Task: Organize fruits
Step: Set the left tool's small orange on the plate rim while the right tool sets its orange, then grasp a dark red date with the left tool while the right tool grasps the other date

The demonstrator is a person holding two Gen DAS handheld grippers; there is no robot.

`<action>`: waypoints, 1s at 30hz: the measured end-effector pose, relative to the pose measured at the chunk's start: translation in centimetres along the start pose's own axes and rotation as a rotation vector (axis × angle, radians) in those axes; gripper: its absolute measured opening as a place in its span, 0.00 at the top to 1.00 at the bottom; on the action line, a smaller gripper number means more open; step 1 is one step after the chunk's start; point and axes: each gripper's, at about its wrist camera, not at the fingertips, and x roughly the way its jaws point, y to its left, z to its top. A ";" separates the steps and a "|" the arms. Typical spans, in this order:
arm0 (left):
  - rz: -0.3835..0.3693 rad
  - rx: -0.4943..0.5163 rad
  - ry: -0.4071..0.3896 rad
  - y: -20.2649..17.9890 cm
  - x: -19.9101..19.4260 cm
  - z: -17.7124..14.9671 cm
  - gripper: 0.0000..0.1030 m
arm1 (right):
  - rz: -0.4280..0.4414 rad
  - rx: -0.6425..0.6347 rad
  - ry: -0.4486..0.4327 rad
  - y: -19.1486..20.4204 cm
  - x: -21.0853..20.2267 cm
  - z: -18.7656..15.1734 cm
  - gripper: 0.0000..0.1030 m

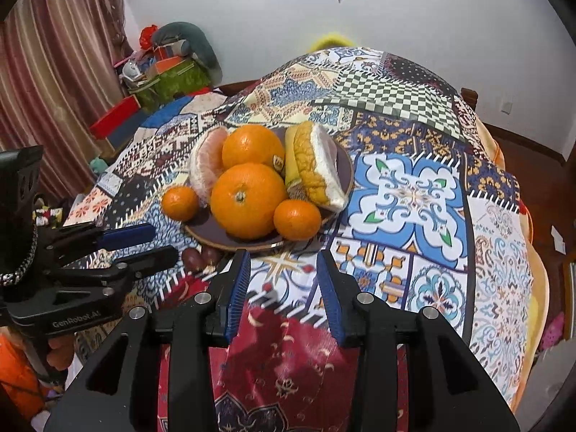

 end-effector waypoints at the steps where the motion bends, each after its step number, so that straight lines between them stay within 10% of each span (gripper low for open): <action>1: -0.008 0.004 0.010 -0.2 0.3 -0.1 0.56 | 0.002 -0.002 0.004 0.1 0.0 -0.2 0.66; 30: 0.034 -0.053 -0.030 3.4 -0.9 -0.9 0.72 | 0.044 -0.092 0.076 4.9 3.5 -0.4 0.66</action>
